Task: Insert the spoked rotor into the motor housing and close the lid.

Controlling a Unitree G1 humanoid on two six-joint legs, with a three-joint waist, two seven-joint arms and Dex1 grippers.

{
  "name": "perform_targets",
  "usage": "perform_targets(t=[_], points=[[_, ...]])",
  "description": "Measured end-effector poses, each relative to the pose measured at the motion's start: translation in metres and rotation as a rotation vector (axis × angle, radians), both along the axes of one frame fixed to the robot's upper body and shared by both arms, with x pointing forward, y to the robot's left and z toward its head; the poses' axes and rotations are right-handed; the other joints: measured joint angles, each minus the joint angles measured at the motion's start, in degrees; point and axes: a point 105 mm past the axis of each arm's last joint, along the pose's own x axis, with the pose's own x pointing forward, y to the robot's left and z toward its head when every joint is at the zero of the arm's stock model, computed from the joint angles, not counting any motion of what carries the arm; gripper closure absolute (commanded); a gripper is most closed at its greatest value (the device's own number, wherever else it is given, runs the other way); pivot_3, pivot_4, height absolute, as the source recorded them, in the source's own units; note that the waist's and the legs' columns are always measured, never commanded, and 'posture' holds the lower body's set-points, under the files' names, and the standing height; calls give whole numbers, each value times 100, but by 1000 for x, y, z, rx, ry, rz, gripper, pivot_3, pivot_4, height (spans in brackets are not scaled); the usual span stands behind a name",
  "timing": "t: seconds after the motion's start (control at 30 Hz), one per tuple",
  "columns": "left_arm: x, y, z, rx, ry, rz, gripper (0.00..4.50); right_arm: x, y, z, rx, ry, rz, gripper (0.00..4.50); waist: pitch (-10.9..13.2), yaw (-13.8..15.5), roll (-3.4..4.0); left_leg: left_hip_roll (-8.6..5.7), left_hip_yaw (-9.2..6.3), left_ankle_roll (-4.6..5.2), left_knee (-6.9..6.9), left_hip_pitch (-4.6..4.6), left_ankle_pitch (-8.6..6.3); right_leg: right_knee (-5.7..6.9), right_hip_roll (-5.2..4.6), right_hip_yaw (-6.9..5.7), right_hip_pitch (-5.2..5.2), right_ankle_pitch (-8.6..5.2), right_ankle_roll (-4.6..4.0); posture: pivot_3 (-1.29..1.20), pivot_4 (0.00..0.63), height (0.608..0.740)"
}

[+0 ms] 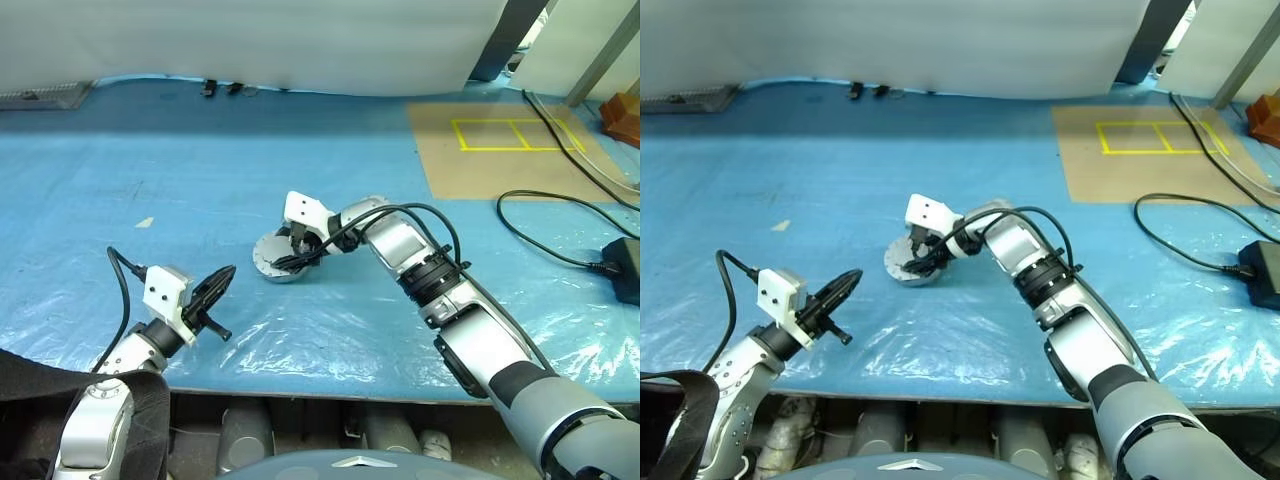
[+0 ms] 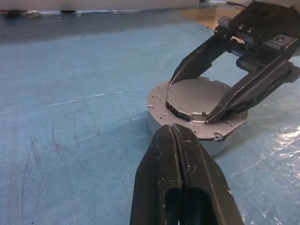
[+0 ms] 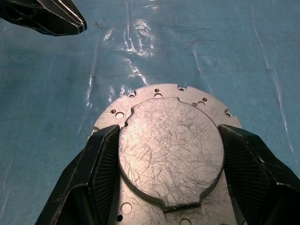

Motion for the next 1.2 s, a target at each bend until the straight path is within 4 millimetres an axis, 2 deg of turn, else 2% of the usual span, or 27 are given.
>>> perform_targets(t=[0.4,0.87,1.2], points=[[-1,1,-1,8,6,0,4500,3,-2,-5,-26,-82,53,1555,0,-3,0,0,2,1,3,4,0,4,0,1,2,0,0,0,150,740],[-2,1,-2,16,17,-9,4500,1,-12,-9,-36,-38,62,1555,-1,17,0,-2,1,1,-1,26,0,-2,-2,4,23,0,1,0,150,740],[0,-5,1,17,10,-35,4500,0,-13,-12,-17,-55,59,1555,-3,11,1,-1,1,1,0,31,0,0,-2,4,24,-1,1,0,150,740]])
